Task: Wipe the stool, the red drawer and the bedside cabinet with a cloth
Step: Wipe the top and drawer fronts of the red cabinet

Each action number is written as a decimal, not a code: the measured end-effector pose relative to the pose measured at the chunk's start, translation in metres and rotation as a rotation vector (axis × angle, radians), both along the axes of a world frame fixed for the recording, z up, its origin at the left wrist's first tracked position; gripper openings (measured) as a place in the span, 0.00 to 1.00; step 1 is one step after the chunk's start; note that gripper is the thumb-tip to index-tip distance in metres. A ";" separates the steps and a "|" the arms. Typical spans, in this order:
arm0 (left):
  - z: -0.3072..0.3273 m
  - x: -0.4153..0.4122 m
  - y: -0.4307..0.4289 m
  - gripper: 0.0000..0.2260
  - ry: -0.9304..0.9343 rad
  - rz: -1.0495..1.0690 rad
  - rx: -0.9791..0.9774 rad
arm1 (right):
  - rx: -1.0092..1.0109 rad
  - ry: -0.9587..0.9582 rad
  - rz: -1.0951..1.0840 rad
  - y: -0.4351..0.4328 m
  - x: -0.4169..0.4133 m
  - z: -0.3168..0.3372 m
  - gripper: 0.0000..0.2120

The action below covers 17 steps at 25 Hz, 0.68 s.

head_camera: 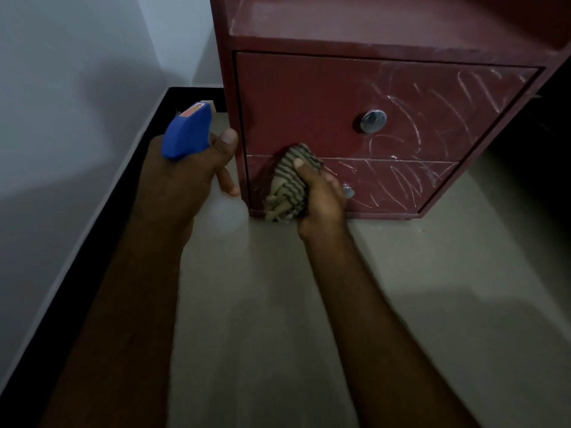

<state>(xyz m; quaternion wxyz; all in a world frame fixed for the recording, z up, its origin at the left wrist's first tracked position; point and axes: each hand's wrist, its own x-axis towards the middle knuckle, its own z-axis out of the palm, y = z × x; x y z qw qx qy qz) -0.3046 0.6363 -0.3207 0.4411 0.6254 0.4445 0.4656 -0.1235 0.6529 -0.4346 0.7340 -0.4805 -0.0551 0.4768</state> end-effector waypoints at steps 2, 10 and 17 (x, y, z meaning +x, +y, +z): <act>-0.005 0.005 0.001 0.14 -0.006 -0.023 -0.002 | 0.057 0.171 0.087 -0.017 0.007 -0.005 0.18; -0.015 0.051 -0.013 0.06 0.105 -0.212 -0.036 | 0.013 0.337 0.124 -0.048 0.051 0.007 0.15; -0.027 0.087 -0.022 0.06 0.108 -0.357 -0.028 | -0.029 0.144 0.073 -0.066 0.103 0.017 0.10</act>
